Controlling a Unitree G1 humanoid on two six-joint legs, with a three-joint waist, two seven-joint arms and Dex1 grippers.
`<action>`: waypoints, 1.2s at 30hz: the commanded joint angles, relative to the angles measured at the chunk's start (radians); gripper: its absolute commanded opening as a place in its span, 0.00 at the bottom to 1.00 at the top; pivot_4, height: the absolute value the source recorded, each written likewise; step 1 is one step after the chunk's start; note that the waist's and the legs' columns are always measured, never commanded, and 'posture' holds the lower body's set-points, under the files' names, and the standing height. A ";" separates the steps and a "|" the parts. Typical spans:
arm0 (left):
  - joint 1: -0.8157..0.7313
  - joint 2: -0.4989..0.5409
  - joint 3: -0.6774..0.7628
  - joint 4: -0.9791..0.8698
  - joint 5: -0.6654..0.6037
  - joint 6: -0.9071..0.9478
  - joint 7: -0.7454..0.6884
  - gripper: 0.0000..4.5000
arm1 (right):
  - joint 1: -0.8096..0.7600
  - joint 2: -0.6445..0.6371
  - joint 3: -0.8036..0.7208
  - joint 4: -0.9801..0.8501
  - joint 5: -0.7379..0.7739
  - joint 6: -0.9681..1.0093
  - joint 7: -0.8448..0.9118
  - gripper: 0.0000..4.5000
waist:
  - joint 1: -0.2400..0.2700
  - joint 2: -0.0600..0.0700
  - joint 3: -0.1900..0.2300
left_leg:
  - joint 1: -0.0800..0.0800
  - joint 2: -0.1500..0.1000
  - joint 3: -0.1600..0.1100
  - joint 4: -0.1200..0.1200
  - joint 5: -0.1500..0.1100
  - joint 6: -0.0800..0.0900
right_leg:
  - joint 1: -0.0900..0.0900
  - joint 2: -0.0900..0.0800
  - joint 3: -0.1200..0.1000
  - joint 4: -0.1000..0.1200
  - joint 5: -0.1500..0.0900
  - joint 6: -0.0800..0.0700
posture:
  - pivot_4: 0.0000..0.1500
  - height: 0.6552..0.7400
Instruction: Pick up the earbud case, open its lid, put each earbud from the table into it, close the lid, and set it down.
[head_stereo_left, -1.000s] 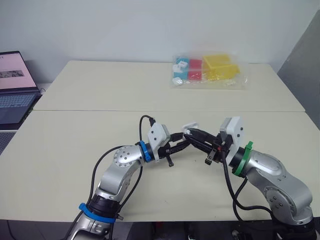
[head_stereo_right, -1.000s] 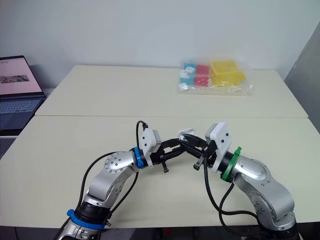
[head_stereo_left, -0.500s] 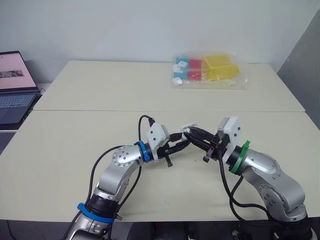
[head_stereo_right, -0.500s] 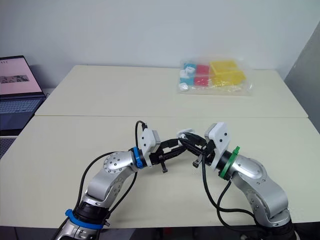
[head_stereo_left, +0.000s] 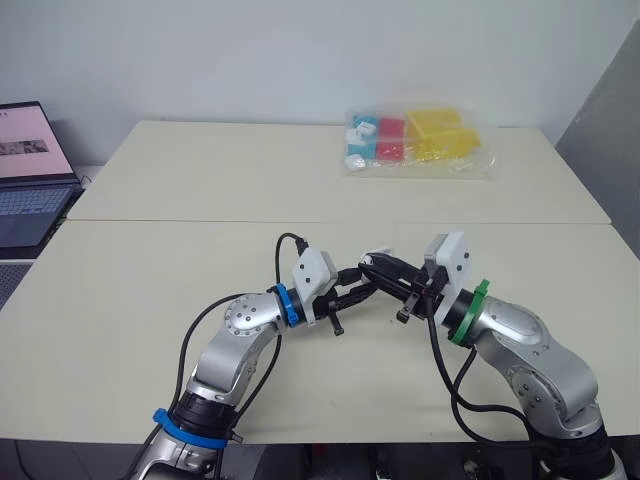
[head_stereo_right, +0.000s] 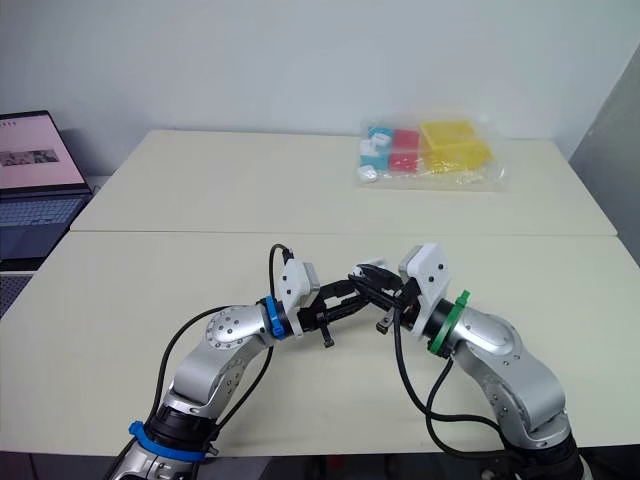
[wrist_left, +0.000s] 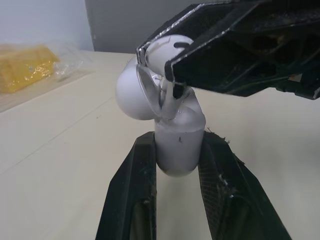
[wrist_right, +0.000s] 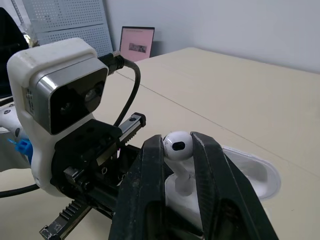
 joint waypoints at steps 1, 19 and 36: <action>0.000 -0.005 0.002 -0.045 -0.011 -0.015 -0.002 0.17 | 0.011 -0.004 -0.007 -0.019 0.009 0.000 -0.001 0.09 | 0.000 0.000 0.000 | 0.000 0.000 0.000 0.000 0.000 0.000 | 0.000 0.000 0.000 0.000 0.000 0.000 | 1.00 1.00; 0.018 -0.010 0.006 -0.036 -0.010 -0.037 -0.005 0.17 | 0.038 -0.014 -0.002 0.007 -0.025 -0.039 -0.001 0.17 | 0.000 0.000 0.000 | 0.000 0.000 0.000 0.000 0.000 0.000 | 0.000 0.000 0.000 0.000 0.000 0.000 | 1.00 1.00; 0.008 -0.009 0.009 -0.041 -0.013 -0.019 -0.002 0.17 | 0.052 -0.072 -0.051 -0.059 -0.013 -0.036 0.012 1.00 | 0.000 0.000 0.000 | 0.000 0.000 0.000 0.000 0.000 0.000 | 0.000 0.000 0.000 0.000 0.000 0.000 | 1.00 1.00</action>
